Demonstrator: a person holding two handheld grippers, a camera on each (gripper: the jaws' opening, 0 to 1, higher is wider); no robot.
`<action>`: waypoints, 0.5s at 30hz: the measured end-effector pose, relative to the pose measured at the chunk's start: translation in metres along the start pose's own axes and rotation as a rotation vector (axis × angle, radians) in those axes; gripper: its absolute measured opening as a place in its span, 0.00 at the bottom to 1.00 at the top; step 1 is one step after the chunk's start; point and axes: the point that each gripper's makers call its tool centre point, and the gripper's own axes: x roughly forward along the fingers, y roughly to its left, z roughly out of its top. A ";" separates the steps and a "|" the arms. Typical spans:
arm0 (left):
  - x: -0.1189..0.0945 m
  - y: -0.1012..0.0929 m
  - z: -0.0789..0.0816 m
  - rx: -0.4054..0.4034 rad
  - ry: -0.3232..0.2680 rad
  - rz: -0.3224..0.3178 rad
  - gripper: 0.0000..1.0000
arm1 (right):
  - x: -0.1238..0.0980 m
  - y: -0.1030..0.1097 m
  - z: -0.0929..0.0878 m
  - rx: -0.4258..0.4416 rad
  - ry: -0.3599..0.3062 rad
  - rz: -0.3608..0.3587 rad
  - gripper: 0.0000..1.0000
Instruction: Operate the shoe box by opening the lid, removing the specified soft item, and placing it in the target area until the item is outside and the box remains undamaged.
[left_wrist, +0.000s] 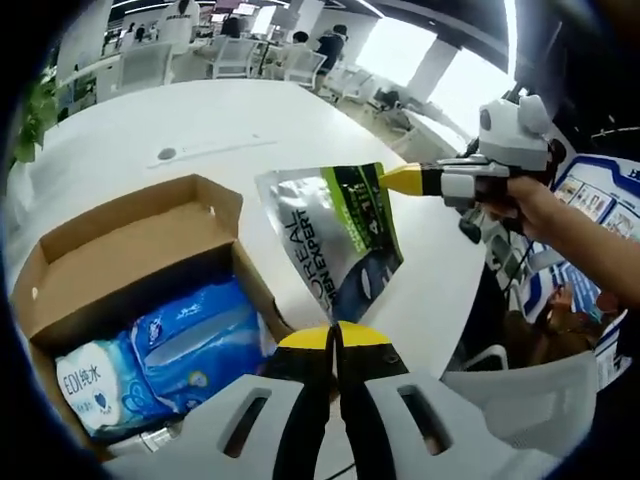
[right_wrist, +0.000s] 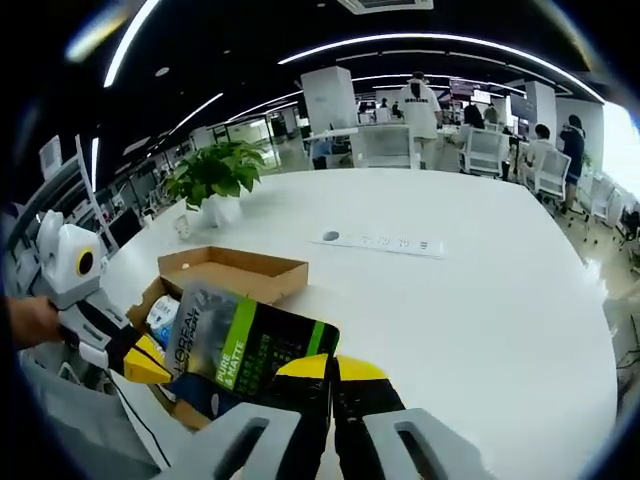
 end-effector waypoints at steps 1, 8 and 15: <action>0.001 -0.001 0.001 -0.001 0.002 0.000 0.00 | 0.000 -0.002 -0.001 0.003 0.000 -0.001 0.00; 0.012 -0.007 0.003 -0.002 0.018 0.004 0.00 | 0.001 -0.014 -0.005 0.012 0.005 -0.011 0.00; 0.023 -0.010 0.001 -0.002 0.036 0.011 0.00 | 0.005 -0.024 -0.012 0.017 0.013 -0.017 0.00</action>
